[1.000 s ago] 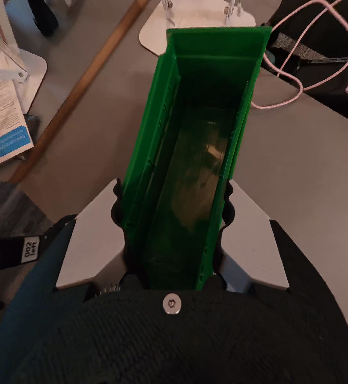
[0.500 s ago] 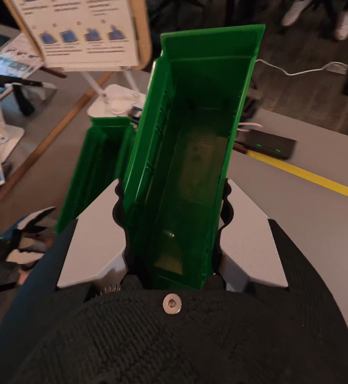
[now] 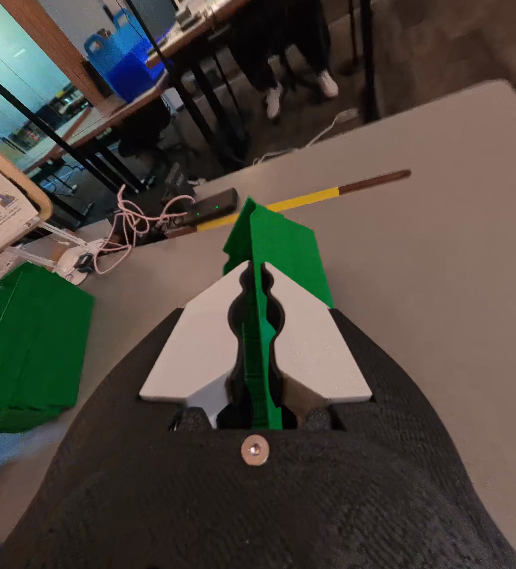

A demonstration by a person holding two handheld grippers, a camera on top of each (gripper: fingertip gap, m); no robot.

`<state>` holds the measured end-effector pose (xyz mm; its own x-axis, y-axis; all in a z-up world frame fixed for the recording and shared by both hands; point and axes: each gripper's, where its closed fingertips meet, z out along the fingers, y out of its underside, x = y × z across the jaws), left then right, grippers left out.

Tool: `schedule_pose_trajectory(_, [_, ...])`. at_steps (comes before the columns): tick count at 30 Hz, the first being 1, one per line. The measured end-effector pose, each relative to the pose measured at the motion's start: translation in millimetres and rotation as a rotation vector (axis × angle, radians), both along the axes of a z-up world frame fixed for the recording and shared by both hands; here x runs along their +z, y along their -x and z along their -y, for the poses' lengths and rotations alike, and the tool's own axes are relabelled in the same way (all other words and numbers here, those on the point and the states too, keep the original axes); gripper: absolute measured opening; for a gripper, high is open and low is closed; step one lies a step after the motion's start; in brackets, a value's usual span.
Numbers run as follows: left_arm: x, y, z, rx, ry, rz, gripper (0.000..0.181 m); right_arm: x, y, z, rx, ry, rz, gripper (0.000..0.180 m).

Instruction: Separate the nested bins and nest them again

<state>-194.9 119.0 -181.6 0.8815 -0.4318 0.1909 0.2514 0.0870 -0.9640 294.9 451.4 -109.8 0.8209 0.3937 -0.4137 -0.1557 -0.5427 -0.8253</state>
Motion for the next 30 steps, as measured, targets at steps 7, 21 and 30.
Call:
schedule_pose_trajectory(7, [1, 0, 1, 0.0, -0.007, 0.004, 0.101, -85, -1, 20, 0.113, 0.175, 0.162, 0.03])
schedule_pose_trajectory(21, [-5, 0, -4, 0.006, 0.029, -0.006, 0.101, -65, 91, 56, 0.31, 0.042, 0.34, 0.09])
schedule_pose_trajectory(30, [-4, 0, -4, -0.001, 0.029, -0.002, 0.101, -24, 313, 173, 0.828, -0.102, 0.386, 0.084])
